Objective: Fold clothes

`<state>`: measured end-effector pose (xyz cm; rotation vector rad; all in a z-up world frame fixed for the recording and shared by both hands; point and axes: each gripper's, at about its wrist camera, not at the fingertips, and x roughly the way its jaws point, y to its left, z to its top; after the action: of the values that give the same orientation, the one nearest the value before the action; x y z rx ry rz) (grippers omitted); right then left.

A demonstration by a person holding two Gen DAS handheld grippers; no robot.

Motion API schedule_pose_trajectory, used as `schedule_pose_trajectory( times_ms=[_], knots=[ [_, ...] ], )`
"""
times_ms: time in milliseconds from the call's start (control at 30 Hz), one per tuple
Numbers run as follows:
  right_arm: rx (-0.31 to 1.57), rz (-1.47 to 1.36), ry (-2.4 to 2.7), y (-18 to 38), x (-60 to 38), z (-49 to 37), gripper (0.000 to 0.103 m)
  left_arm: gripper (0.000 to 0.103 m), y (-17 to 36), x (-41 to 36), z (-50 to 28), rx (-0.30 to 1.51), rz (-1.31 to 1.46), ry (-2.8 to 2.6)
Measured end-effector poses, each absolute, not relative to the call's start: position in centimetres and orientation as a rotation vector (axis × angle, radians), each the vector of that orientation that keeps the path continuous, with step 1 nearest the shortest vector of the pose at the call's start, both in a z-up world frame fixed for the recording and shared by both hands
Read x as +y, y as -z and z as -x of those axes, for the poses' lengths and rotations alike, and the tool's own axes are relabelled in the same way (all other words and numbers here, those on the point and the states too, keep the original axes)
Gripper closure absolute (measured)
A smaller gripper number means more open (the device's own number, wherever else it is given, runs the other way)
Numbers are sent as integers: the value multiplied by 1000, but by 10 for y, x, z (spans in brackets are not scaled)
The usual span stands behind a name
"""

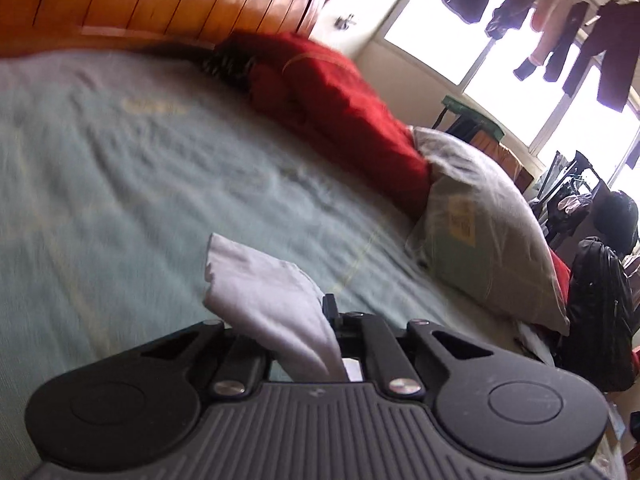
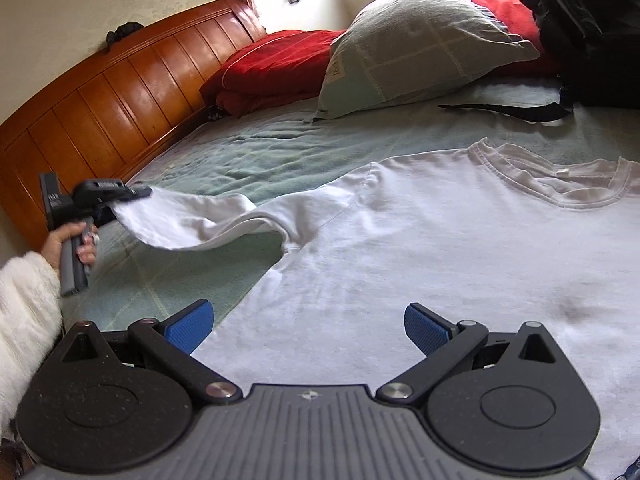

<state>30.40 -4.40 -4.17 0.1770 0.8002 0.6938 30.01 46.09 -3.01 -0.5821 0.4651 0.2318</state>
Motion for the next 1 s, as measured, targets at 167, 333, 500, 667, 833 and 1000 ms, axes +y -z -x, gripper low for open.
schedule_pose_trajectory(
  times_ms=[167,333,500,667,833,1000],
  knots=[
    [803,-179,-684,43,-45,-305,0,99,0,466,-305,407,517,-235],
    [807,-181,-674,45,-46,-306,0,99,-6,471,-307,384,491,-239],
    [810,-182,-664,46,-47,-308,0,99,11,478,-301,382,533,-266],
    [817,-183,-658,48,-48,-309,0,88,31,492,-297,441,571,-318],
    [820,-167,-667,47,-45,-308,0,53,36,502,-291,478,555,-383],
    [826,-167,-676,47,-44,-307,0,46,33,521,-273,481,579,-524]
  ],
)
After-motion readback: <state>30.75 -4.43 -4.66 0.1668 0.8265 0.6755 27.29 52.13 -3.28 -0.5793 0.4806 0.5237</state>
